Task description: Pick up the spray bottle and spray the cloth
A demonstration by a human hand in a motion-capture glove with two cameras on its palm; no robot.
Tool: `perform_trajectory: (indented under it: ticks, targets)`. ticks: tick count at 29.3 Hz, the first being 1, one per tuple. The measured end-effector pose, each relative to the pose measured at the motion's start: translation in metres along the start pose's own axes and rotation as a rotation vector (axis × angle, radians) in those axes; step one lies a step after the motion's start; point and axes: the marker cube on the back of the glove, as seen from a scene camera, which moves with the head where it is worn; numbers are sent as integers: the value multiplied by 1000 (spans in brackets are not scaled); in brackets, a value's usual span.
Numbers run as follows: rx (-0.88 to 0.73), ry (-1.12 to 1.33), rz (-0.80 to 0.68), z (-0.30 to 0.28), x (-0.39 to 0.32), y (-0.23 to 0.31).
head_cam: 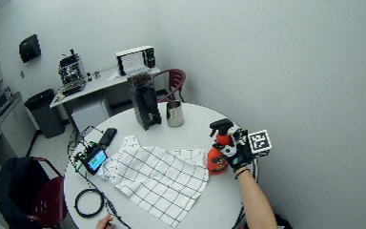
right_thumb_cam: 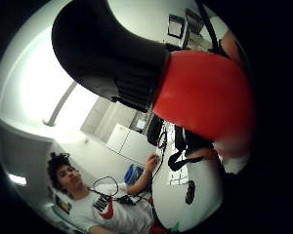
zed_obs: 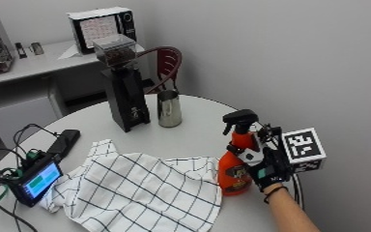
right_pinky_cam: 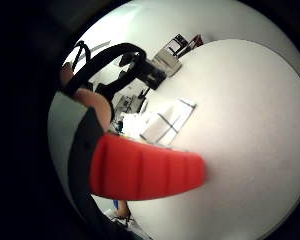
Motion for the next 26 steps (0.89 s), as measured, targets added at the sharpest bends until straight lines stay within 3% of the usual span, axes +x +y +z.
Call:
perform_trajectory:
  ticks: [8,15,21,26]
  targets:
    - [44,57,-10,-13,-10,4]
    - [43,155,-112,-24,-54,-12]
    - [-28,401,-253,-22,-107,-38]
    - [-86,603,-276,-12,-133,-41]
